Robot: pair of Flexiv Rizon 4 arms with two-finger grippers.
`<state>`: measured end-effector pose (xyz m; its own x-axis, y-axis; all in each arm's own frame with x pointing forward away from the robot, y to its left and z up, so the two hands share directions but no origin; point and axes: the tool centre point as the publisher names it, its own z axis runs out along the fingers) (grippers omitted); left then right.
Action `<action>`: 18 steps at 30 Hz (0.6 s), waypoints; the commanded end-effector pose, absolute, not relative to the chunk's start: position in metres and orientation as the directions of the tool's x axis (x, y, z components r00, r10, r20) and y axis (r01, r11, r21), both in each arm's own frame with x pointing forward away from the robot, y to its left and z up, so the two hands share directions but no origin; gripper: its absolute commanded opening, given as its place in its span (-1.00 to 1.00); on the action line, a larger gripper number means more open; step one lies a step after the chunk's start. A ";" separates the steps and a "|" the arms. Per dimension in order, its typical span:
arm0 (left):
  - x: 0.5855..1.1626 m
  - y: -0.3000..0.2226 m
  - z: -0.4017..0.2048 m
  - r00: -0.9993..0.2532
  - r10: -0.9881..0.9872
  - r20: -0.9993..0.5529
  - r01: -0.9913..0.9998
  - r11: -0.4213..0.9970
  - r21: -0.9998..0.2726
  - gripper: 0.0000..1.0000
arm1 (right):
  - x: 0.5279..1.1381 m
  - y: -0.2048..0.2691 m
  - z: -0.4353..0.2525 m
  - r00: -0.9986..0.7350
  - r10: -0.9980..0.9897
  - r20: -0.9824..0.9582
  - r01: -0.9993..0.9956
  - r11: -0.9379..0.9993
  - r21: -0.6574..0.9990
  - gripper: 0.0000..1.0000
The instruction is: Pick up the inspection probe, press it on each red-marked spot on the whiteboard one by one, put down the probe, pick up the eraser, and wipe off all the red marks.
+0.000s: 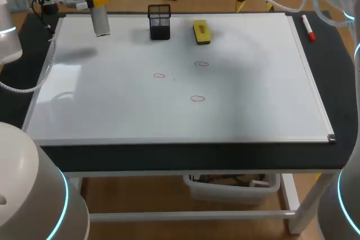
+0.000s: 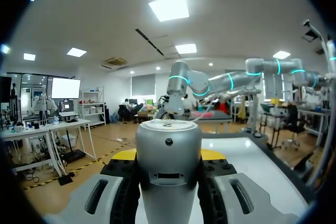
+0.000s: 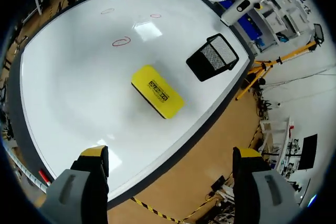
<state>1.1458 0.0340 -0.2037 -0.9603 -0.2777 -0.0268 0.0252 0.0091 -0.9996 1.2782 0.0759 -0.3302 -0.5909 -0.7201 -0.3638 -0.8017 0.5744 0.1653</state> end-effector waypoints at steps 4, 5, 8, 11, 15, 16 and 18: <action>1.144 0.034 -0.202 -0.959 -0.282 -0.028 0.027 0.010 -1.000 -1.00 | 1.291 0.085 -0.344 -0.432 -0.838 0.333 -0.834 0.512 0.205 1.00; 1.144 0.034 -0.202 -0.959 -0.282 -0.028 0.027 0.010 -1.000 -1.00 | 1.291 0.085 -0.345 -0.423 -0.837 0.347 -0.839 0.506 0.199 1.00; 1.144 0.034 -0.202 -0.959 -0.282 -0.028 0.027 0.010 -1.000 -1.00 | 1.288 0.087 -0.348 -0.367 -0.849 0.381 -0.864 0.463 0.199 1.00; 1.144 0.034 -0.202 -0.959 -0.282 -0.028 0.027 0.010 -1.000 -1.00 | 1.285 0.089 -0.350 -0.310 -0.854 0.419 -0.886 0.419 0.198 1.00; 1.144 0.034 -0.202 -0.959 -0.282 -0.028 0.027 0.010 -1.000 -1.00 | 1.282 0.088 -0.353 -0.256 -0.851 0.459 -0.904 0.379 0.198 1.00; 1.144 0.034 -0.202 -0.959 -0.282 -0.028 0.027 0.010 -1.000 -1.00 | 1.280 0.088 -0.354 -0.246 -0.847 0.471 -0.907 0.373 0.197 1.00; 1.144 0.034 -0.202 -0.959 -0.282 -0.028 0.027 0.010 -1.000 -1.00 | 1.278 0.088 -0.355 -0.233 -0.846 0.480 -0.910 0.363 0.198 1.00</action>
